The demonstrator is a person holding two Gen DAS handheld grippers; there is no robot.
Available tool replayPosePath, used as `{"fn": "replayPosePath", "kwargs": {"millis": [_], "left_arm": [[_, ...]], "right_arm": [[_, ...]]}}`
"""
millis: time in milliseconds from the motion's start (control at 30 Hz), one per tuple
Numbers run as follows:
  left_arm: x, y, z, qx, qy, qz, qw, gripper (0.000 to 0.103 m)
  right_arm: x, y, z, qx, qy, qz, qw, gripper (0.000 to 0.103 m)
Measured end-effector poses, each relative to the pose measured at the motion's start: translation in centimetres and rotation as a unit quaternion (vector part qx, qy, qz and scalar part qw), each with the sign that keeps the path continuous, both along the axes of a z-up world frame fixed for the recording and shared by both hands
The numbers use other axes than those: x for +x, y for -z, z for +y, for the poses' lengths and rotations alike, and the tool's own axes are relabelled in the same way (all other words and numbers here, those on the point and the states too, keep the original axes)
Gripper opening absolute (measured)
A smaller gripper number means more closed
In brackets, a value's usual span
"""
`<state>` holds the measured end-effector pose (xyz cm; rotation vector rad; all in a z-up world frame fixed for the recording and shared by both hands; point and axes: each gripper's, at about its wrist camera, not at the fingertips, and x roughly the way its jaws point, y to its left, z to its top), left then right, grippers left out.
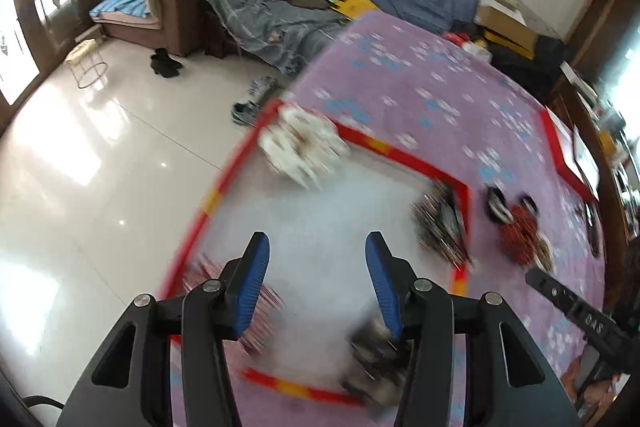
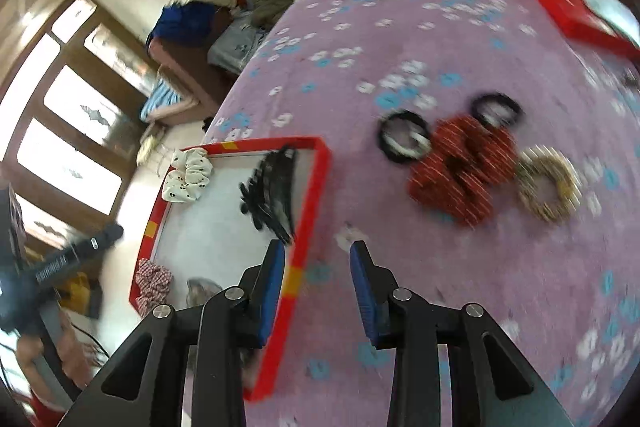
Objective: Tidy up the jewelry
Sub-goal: 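Move both tools back over the remaining accessories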
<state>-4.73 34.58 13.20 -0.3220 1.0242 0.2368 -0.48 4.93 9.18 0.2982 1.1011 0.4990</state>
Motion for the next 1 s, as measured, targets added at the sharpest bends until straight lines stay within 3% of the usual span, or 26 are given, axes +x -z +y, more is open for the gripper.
{"fn": "replayPosePath", "kwargs": {"millis": [133, 500, 833, 1000], "left_arm": [[-0.3, 0.5, -4.9, 0.007, 0.046, 0.017, 0.9988, 0.049], [0.3, 0.0, -13.8, -0.002, 0.107, 0.010, 0.9942, 0.049], [4.1, 1.2, -19.8, -0.010, 0.148, 0.012, 0.9889, 0.049], [7.9, 3.1, -21.7, -0.014, 0.163, 0.022, 0.9863, 0.049]], "right_arm": [[-2.0, 0.6, -4.1, 0.009, 0.028, 0.010, 1.000, 0.038], [-4.4, 2.0, -14.2, 0.007, 0.088, 0.024, 0.996, 0.037], [-4.3, 2.7, -18.8, -0.004, 0.101, 0.028, 0.994, 0.038], [-2.8, 3.0, -18.7, -0.011, 0.085, 0.020, 0.996, 0.038]]}}
